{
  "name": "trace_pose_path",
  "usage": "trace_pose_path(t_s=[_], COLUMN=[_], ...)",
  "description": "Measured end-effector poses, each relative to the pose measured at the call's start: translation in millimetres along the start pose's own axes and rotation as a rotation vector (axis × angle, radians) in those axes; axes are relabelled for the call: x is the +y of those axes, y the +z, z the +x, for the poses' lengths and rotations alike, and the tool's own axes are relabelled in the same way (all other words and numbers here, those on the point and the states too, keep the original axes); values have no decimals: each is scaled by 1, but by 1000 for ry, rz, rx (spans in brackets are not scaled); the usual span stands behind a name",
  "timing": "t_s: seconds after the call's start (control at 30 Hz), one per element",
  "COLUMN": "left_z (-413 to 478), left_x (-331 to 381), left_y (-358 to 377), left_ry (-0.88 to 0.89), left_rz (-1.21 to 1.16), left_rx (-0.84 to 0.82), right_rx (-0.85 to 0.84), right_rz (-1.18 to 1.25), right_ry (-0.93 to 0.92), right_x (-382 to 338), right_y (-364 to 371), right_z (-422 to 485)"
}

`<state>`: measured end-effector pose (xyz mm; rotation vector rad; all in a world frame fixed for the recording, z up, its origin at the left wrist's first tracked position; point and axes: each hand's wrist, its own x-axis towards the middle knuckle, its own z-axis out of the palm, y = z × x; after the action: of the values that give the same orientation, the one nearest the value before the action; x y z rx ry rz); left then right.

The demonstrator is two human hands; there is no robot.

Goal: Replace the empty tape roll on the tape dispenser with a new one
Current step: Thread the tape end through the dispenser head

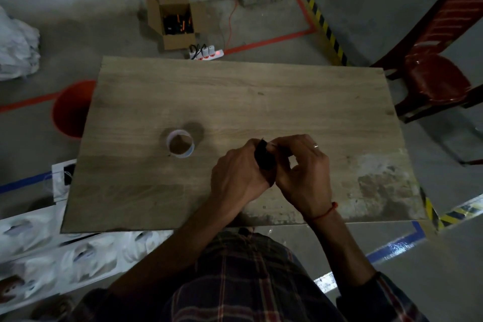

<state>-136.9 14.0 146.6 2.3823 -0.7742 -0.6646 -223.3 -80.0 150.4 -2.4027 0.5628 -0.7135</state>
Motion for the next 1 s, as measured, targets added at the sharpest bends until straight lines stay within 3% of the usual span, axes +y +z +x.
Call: trace_pose_path(t_s=[0.17,0.4,0.6,1.0], left_z=[2,6,3,6], left_x=[4,5,-7,1], left_y=[-1,3,16,6], left_ry=[-15,-1,-28,0], left_rz=[73,141,92,72], left_rx=[-30,-32,-94,4], right_rx=[79,122,186,274], right_rz=[25,-102,-42,69], right_ry=[59,-19,-31,9], right_x=[2,-4,-12,-22], right_y=[4,8,3,-14], right_z=[-2,3,18,24])
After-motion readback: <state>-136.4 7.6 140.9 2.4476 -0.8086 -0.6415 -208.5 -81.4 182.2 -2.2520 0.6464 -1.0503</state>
